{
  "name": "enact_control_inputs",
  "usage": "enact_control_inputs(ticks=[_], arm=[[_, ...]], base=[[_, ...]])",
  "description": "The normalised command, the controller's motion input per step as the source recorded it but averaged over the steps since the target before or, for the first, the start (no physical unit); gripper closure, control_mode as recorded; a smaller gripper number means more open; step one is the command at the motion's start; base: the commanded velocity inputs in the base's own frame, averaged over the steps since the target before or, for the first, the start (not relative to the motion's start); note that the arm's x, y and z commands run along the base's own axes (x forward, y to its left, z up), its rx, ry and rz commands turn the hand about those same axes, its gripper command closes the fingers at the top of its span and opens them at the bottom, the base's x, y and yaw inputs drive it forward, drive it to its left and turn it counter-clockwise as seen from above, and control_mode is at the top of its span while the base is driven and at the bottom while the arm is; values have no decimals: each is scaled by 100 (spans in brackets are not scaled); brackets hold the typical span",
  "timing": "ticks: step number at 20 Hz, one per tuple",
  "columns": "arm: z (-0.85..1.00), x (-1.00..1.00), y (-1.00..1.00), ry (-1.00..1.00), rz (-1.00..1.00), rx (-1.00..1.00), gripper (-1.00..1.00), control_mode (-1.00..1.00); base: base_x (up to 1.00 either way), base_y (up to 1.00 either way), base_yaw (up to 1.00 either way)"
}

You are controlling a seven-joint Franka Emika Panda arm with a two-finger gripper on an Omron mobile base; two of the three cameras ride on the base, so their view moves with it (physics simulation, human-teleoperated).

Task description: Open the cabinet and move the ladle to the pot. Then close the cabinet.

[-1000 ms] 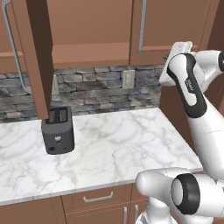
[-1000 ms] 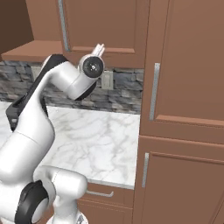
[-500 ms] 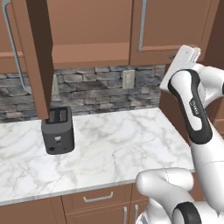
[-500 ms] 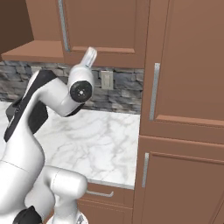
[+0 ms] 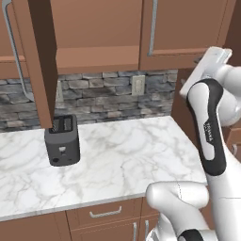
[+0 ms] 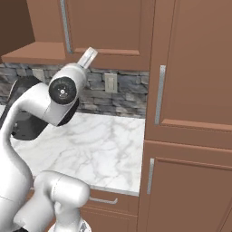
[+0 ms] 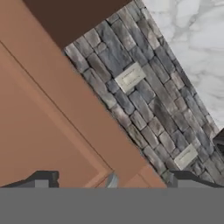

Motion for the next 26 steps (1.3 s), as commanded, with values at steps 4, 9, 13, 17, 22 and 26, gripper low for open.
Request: enact_control_inputs(ticks=[4,9,13,17,22,26], arm=[[56,-76,-17,38,-9,10,-100,-100],[27,-91,-24,25,-8,7,-100,-100],[-35,-100,-19,0,-7,0,-100,-100],[-68,-100,-28,0,-4,0,-100,-100],[16,-59,-43,-15,-1,2,-100,-100],[-32,-13,-31,0,0,0,-100,-100]], base=[[0,0,0],[0,0,0],[0,0,0],[0,0,0],[0,0,0],[0,0,0]])
